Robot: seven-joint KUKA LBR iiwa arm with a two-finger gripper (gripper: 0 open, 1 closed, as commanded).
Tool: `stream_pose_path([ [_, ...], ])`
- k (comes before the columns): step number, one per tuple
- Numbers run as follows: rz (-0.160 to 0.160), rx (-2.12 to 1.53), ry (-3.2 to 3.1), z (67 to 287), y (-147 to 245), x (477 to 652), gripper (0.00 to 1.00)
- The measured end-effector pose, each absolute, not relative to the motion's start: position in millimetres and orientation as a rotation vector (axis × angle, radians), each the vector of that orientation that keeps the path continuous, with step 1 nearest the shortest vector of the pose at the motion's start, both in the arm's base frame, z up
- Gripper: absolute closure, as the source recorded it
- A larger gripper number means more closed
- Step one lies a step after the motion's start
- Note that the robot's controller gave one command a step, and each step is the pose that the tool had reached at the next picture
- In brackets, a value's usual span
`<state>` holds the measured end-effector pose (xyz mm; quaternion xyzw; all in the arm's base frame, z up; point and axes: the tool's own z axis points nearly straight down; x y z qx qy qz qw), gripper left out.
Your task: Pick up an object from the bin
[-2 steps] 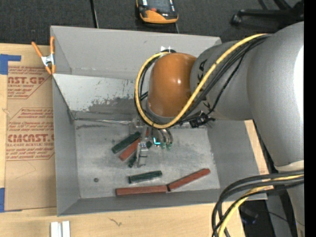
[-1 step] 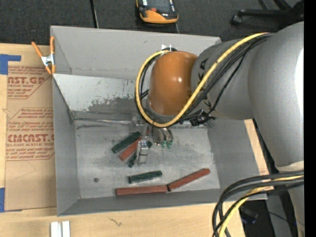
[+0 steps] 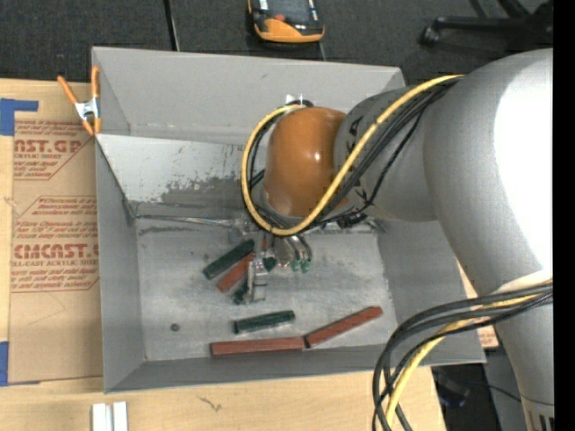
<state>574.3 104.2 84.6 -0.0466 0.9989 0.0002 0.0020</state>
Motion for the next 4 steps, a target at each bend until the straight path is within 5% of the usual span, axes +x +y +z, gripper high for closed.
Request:
stream_pose_path([
  [3,0.003,-0.243,3.132,70.5,102.3,582.6,0.00],
  [4,0.005,-0.253,3.125,74.4,103.3,584.8,1.00],
])
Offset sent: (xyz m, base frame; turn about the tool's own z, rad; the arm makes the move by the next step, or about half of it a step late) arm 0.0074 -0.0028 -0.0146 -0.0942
